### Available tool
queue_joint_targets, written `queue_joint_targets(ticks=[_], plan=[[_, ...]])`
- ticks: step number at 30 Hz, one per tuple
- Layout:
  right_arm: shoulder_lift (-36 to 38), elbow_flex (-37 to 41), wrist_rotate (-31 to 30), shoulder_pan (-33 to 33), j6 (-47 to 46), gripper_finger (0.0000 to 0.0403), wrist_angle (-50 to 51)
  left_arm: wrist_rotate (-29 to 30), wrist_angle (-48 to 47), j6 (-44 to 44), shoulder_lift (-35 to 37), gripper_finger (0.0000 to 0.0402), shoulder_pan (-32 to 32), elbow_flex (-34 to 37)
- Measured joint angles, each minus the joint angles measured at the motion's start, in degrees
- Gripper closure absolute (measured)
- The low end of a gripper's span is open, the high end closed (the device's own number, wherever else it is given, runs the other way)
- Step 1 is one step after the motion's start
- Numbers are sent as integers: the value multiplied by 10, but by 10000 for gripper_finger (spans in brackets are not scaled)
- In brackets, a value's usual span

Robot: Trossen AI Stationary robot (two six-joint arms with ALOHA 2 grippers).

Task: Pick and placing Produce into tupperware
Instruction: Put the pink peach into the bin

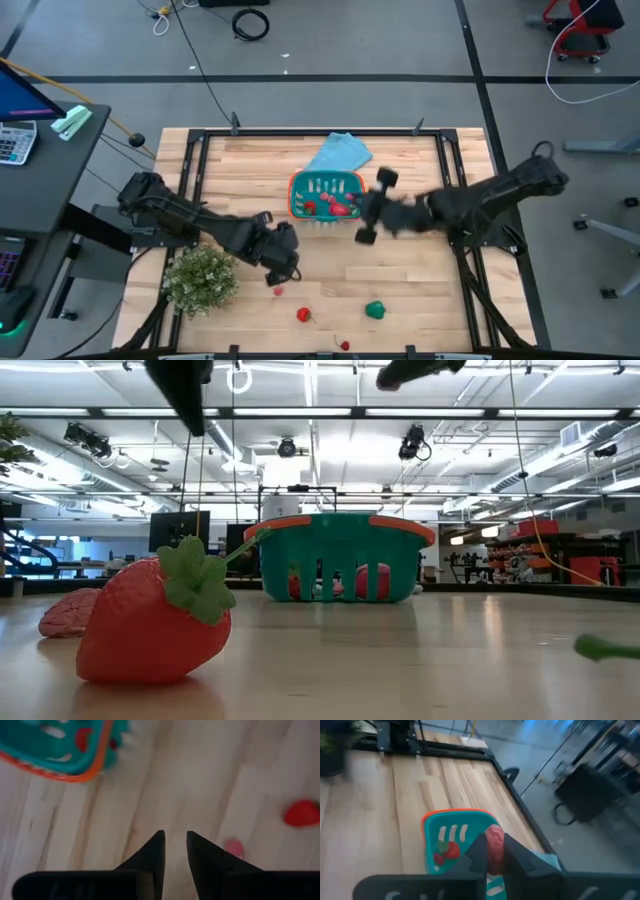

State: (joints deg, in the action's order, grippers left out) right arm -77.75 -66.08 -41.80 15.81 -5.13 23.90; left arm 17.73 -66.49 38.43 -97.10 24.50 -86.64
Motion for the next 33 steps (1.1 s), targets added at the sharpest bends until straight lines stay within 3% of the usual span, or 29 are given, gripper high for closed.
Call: queue_joint_targets(ticks=[5, 10, 16, 21, 28, 33], plan=[[0, 20, 146, -106, -13, 349, -16, -2, 62, -30, 0, 306, 32, 57], [-75, 74, 223, -163, -9, 335, -70, 0, 178, -1, 0, 284, 47, 137], [-129, 66, 253, -191, -7, 324, -76, -1, 195, -1, 0, 247, 57, 183], [-146, 56, 293, -216, -8, 282, -78, 0, 208, 0, 0, 215, 54, 187], [-152, 56, 290, -224, -8, 214, -77, 0, 260, 1, 0, 185, 64, 187], [-135, 56, 269, -224, -8, 187, -73, -19, 260, 59, 0, 179, 83, 187]])
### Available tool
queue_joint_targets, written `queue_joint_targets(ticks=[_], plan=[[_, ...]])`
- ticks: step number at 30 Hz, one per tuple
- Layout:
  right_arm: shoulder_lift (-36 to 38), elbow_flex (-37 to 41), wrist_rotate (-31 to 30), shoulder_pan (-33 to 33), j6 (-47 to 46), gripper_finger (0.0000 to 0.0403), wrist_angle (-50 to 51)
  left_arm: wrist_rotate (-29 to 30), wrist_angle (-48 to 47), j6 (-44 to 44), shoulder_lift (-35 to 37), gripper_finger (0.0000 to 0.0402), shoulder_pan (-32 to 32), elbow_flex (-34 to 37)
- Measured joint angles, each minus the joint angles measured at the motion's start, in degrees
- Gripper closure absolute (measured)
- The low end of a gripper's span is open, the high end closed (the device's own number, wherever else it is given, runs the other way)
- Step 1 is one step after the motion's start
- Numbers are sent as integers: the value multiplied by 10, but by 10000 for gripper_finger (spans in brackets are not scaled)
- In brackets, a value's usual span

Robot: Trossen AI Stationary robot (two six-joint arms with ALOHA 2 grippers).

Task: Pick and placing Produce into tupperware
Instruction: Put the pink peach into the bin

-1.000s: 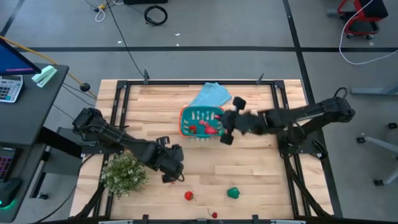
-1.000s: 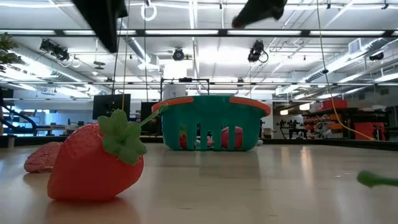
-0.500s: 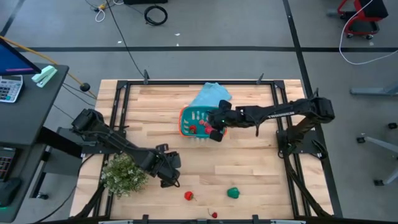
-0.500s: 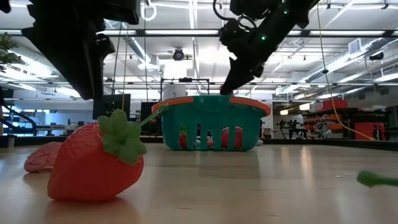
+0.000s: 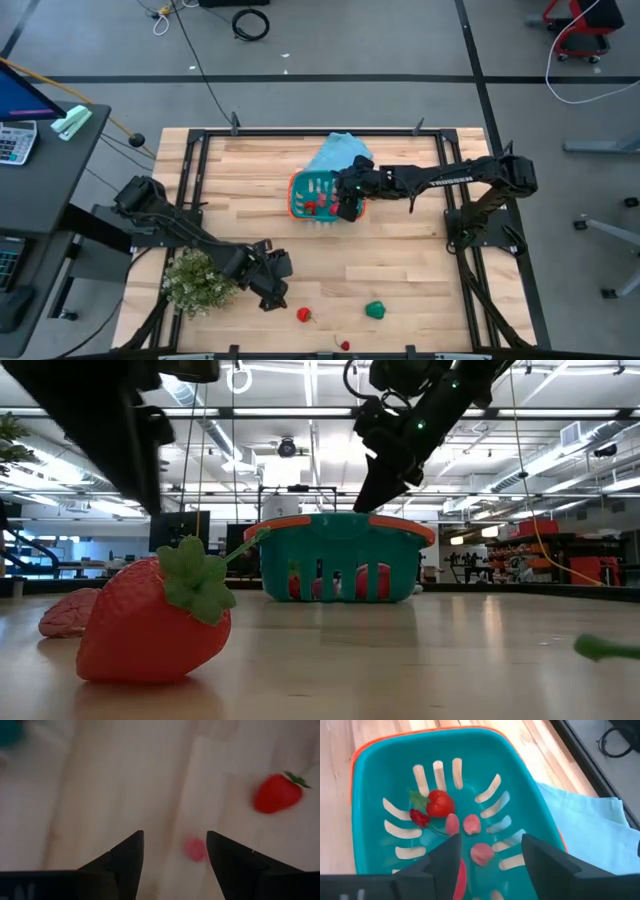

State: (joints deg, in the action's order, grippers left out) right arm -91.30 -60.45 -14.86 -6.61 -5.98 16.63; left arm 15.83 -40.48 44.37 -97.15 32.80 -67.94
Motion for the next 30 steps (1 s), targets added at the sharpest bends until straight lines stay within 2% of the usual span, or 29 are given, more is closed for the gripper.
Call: queue_joint_targets(ticks=[7, 15, 22, 26, 30], plan=[[16, 0, -1, 0, 0, 183, 0, -18, 22, 77, -43, 188, 42, 0], [16, 0, -1, 0, 0, 188, 2, -16, 24, 60, -106, 180, 37, 0], [17, 0, -1, 0, 0, 189, 2, -21, 26, 39, -125, 183, 15, -2], [17, 0, -1, 0, 0, 190, 2, -25, 26, 44, -124, 218, 9, -2], [17, 0, -1, 0, 0, 190, 2, -15, 13, 39, -123, 287, 3, -7]])
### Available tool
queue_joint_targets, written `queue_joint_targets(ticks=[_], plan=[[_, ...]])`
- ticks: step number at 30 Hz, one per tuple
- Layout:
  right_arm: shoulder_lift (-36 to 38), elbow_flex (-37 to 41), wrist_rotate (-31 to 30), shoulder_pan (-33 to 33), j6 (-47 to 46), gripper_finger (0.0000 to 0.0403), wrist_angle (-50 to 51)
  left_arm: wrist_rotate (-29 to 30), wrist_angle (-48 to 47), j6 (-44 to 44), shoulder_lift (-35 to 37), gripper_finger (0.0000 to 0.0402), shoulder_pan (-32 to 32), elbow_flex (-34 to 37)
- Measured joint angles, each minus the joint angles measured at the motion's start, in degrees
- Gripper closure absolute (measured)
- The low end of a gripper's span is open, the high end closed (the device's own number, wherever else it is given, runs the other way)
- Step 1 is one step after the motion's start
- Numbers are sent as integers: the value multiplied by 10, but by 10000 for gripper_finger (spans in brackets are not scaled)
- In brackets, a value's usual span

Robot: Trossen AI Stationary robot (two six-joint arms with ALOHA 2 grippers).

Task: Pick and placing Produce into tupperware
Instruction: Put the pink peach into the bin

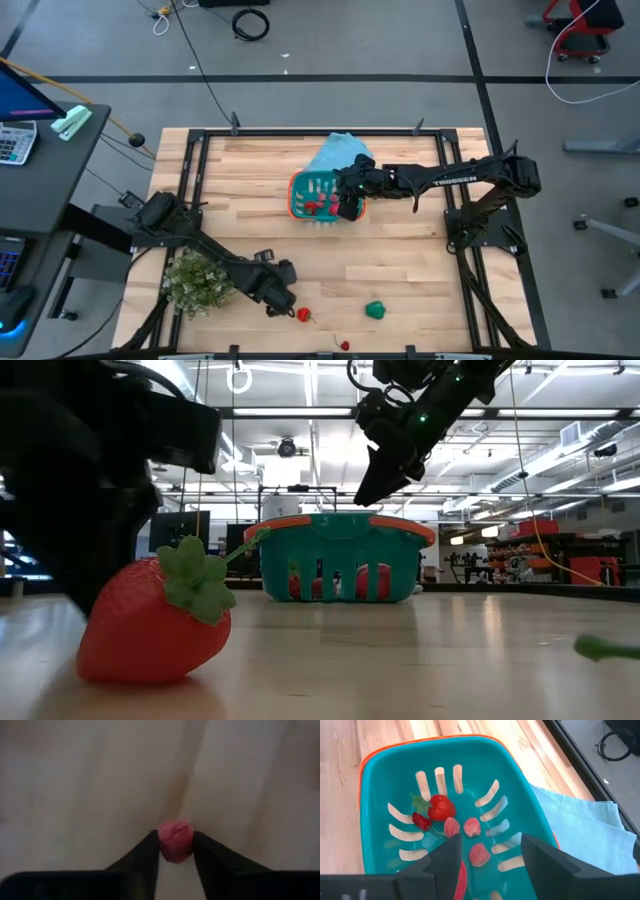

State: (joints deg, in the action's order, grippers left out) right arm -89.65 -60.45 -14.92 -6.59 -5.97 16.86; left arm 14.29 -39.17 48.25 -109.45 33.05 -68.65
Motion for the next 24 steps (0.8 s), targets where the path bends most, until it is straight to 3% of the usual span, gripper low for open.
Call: queue_joint_targets(ticks=[5, 10, 14, 18, 24], plan=[[0, 0, 0, 0, 0, 193, 0, 50, -80, -51, 1, 368, -20, -59], [0, 0, 0, 0, -9, 195, 5, 196, -196, -157, 13, 369, -59, -153], [0, 0, 0, 0, -19, 195, 27, 250, -198, -265, 44, 360, -121, -196], [0, 0, 1, 3, -52, 197, 76, 226, -153, -347, 77, 348, -213, -203], [1, 1, 3, 29, -82, 202, 173, 82, -74, -392, 74, 339, -343, -202]])
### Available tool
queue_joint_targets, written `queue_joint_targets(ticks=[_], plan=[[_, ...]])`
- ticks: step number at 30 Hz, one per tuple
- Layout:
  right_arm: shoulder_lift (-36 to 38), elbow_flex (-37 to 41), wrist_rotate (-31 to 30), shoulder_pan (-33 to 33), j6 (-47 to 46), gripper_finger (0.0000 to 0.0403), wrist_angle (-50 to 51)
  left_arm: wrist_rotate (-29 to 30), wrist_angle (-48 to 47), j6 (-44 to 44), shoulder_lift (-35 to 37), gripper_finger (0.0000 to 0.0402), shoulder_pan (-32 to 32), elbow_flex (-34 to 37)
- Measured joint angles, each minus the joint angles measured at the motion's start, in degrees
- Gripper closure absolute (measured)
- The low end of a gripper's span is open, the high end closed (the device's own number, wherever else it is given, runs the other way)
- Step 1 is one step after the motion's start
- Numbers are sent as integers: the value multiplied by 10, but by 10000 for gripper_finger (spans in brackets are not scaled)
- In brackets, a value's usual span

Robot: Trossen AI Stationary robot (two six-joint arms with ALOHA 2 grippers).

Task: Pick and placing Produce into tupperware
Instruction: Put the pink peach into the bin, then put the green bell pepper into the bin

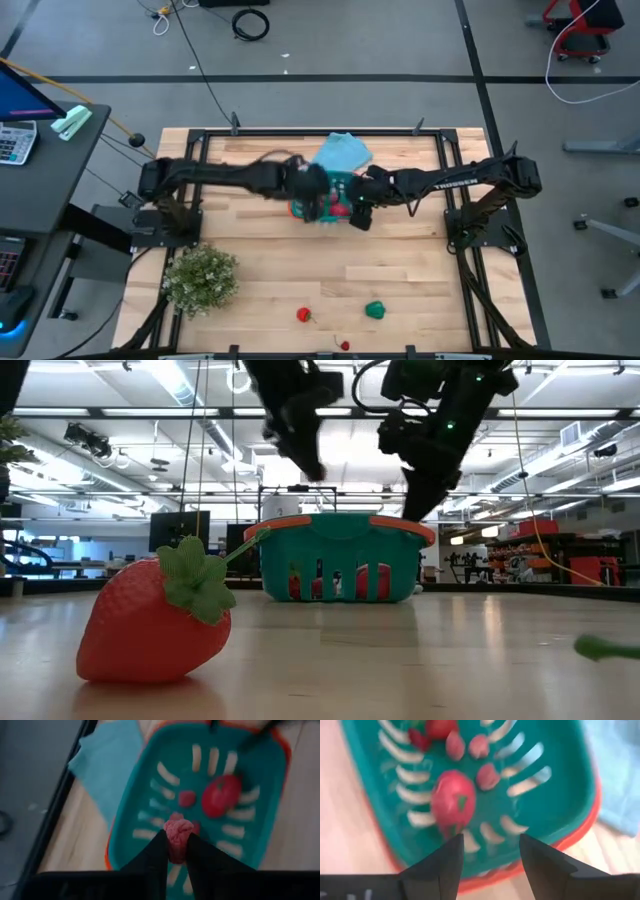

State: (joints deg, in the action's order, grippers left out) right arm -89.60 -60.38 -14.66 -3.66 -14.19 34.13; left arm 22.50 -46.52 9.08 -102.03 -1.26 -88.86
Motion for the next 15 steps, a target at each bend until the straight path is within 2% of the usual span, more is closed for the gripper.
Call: queue_joint_targets(ticks=[6, 11, 15], plan=[[0, 0, -3, 39, -13, 204, 21, -113, 53, -37, -12, 294, -61, 1], [0, 0, -3, 70, -35, 204, 22, -119, 33, -37, -20, 233, -61, 1], [0, 0, -4, 100, -41, 204, 25, -119, 36, -38, -20, 203, -45, 0]])
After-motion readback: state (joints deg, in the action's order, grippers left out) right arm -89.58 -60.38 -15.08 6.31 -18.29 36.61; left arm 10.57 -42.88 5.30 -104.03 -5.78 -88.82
